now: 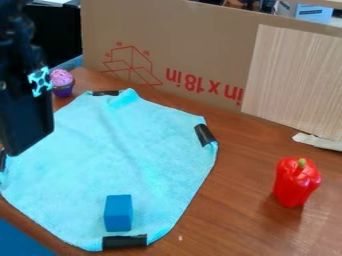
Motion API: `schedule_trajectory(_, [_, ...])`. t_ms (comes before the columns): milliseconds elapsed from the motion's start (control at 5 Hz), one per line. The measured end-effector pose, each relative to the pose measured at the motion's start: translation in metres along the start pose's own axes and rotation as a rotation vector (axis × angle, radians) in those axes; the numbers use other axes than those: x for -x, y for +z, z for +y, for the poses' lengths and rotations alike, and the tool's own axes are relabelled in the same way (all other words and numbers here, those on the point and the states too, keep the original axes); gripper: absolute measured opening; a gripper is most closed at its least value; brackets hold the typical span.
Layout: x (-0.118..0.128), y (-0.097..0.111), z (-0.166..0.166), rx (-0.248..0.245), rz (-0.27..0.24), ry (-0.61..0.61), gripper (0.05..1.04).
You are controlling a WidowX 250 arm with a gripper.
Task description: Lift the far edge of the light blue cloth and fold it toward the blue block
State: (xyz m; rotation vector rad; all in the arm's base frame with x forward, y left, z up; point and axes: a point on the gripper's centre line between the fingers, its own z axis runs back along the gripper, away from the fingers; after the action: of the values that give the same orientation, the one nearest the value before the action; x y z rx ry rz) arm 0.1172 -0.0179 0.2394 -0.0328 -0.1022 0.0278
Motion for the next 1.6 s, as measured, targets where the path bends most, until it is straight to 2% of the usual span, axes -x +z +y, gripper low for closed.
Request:
schedule_trajectory(200, [0.0,-0.002,0.0,0.0,0.003,-0.008,1.0])
schedule_trajectory(800, [-0.062,-0.046,0.038,-0.079,-0.004,-0.006,1.0])
schedule_trajectory(1000, [-0.09,-0.074,0.051,-0.095,0.033,-0.101,1.0])
schedule_trajectory(1200, [-0.114,-0.081,0.063,-0.111,0.01,-0.23,1.0])
schedule_trajectory(1400, [-0.135,-0.091,0.079,-0.142,0.013,-0.225,1.001])
schedule_trajectory(1600, [-0.162,-0.105,0.097,-0.148,-0.002,-0.22,1.0])
